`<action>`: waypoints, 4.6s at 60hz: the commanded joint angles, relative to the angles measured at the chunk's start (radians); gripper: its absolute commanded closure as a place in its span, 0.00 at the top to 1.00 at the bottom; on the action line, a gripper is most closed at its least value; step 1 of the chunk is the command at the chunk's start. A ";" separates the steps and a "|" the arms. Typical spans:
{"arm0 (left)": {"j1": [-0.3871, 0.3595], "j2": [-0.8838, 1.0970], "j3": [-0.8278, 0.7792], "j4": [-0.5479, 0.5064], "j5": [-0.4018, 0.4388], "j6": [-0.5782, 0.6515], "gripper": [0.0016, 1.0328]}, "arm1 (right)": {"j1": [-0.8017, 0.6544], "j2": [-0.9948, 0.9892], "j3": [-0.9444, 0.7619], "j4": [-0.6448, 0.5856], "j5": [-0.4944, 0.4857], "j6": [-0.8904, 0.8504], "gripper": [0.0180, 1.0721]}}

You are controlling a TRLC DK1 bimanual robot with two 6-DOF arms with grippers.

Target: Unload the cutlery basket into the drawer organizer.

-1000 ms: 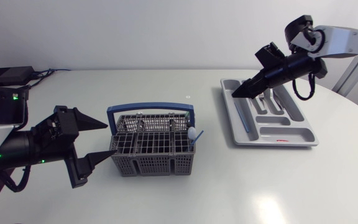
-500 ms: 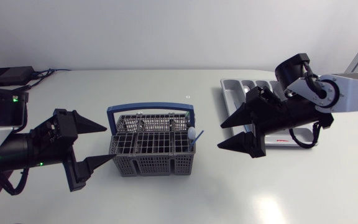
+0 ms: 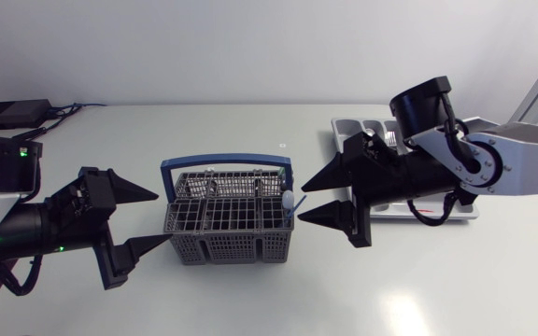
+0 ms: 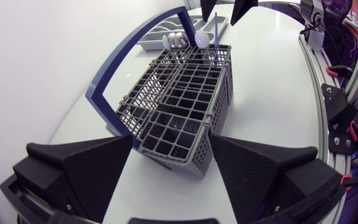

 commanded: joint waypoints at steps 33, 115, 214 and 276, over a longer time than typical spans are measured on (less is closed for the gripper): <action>0.012 0.006 -0.027 0.020 0.019 0.035 0.91 | 0.052 0.061 -0.042 0.071 0.050 0.039 0.16; 0.065 0.015 -0.042 0.021 0.060 0.063 0.93 | -0.287 -0.275 0.252 -0.470 -0.137 -0.032 0.06; 0.075 0.054 -0.035 0.035 0.065 0.077 0.93 | -0.401 0.943 1.274 -0.782 0.317 0.230 0.30; 0.055 -0.040 -0.065 -0.003 0.066 0.058 0.93 | -0.152 0.089 0.300 -0.394 0.176 0.329 0.67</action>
